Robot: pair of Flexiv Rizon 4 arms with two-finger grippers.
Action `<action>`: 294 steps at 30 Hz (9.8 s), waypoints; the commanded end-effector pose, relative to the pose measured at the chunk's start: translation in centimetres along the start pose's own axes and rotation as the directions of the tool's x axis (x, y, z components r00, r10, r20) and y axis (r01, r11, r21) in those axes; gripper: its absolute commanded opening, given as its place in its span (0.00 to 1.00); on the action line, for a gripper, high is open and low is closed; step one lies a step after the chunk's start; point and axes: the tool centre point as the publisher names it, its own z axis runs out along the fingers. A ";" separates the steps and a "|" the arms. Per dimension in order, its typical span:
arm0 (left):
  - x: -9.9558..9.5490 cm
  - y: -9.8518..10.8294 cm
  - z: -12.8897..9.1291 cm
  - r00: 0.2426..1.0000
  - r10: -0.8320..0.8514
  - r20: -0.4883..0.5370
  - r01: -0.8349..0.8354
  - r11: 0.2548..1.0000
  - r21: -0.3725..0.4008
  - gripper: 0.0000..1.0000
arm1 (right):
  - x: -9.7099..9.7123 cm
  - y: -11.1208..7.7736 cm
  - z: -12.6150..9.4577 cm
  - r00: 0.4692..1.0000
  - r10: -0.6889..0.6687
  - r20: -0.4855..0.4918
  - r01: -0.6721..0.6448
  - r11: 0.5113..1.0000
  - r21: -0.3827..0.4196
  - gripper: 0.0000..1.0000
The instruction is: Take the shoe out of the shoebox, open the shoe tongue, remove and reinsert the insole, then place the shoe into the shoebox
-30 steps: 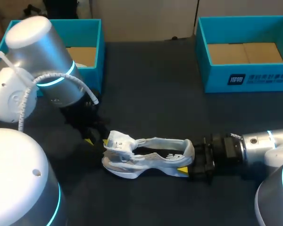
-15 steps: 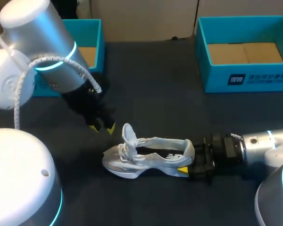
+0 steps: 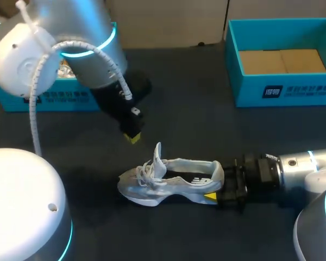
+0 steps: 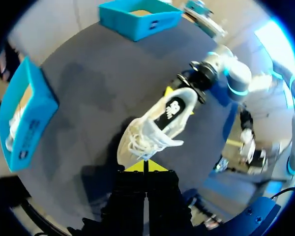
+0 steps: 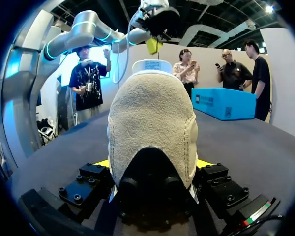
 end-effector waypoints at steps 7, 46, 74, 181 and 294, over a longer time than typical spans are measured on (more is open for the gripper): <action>3.6 -2.8 -0.8 0.896 0.443 0.023 -0.438 0.892 -0.110 0.00 | 0.1 0.1 0.0 1.000 0.000 0.001 0.000 1.000 0.003 0.00; 6.7 -9.7 6.9 0.673 0.740 -0.013 -0.736 0.667 -0.112 0.00 | 0.1 0.1 0.0 1.000 0.000 0.001 0.000 1.000 0.003 0.00; 6.6 -8.5 11.2 0.622 0.776 -0.102 -0.783 0.613 -0.104 0.00 | 0.1 0.1 0.0 1.000 0.000 0.001 0.000 1.000 0.003 0.00; 3.5 -4.2 21.3 0.557 0.830 -0.025 -0.809 0.535 -0.246 0.38 | 0.1 0.1 0.0 1.000 0.000 0.001 0.000 1.000 0.003 0.00; 3.9 -3.3 11.9 0.607 0.795 0.003 -0.795 0.606 0.022 0.25 | 0.1 0.1 0.0 1.000 0.000 0.001 0.000 1.000 0.003 0.00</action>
